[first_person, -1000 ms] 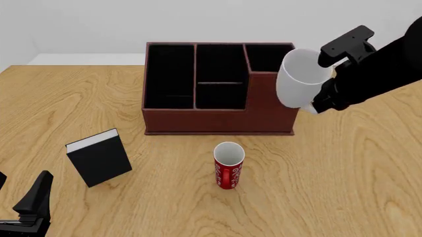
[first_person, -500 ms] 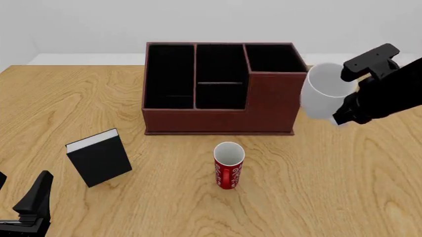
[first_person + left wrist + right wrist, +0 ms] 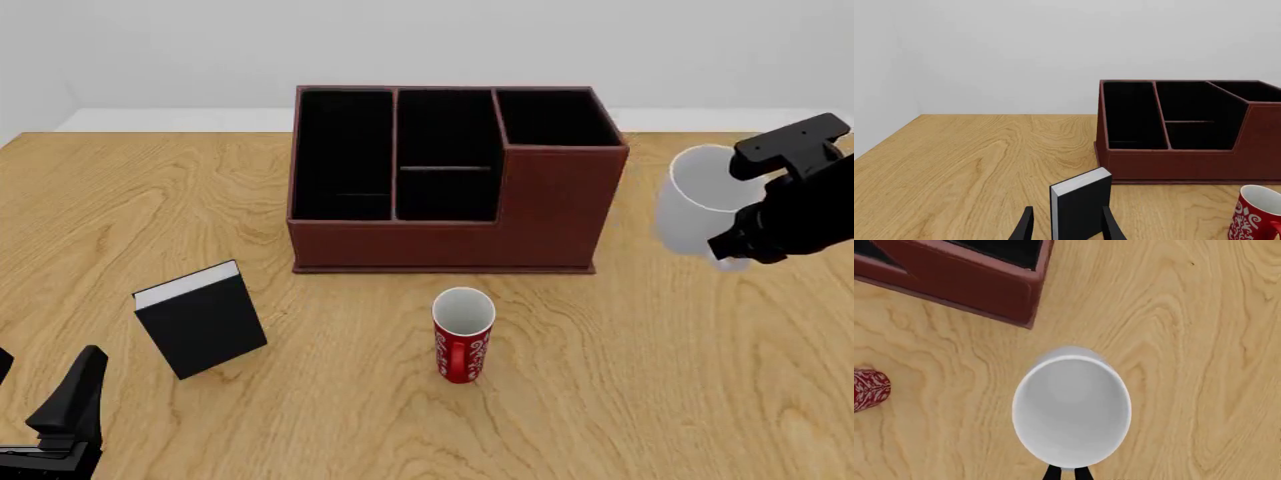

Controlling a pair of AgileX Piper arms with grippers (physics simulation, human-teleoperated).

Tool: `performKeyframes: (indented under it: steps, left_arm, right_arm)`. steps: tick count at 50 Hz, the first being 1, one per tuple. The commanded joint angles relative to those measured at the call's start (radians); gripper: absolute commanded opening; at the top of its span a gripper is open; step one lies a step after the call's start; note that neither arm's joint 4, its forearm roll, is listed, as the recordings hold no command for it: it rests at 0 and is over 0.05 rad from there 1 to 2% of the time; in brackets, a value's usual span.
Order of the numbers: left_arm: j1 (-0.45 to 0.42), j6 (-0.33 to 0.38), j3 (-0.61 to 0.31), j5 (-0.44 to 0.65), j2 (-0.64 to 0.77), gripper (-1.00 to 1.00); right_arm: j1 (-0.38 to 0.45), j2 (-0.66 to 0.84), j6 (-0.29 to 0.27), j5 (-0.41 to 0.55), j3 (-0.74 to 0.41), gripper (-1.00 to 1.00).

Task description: Pick up the white mug and place it to the right of the caddy.

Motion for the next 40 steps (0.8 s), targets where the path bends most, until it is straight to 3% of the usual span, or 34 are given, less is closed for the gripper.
performKeyframes:
  steps: [1, 13, 25, 40]
  left_arm:
    - [0.0, 0.0, 0.0, 0.0, 0.0, 1.0]
    - [0.0, 0.0, 0.0, 0.0, 0.0, 1.0]
    - [0.0, 0.0, 0.0, 0.0, 0.0, 1.0]
    - [0.0, 0.0, 0.0, 0.0, 0.0, 1.0]
  right_arm:
    - [-0.075, 0.043, 0.003, -0.033, -0.008, -1.0]
    - [-0.103, 0.117, 0.031, -0.055, -0.078, -1.0]
    - [-0.135, 0.205, 0.019, -0.09, -0.134, -1.0]
    - [-0.147, 0.337, 0.049, -0.074, -0.303, -1.0]
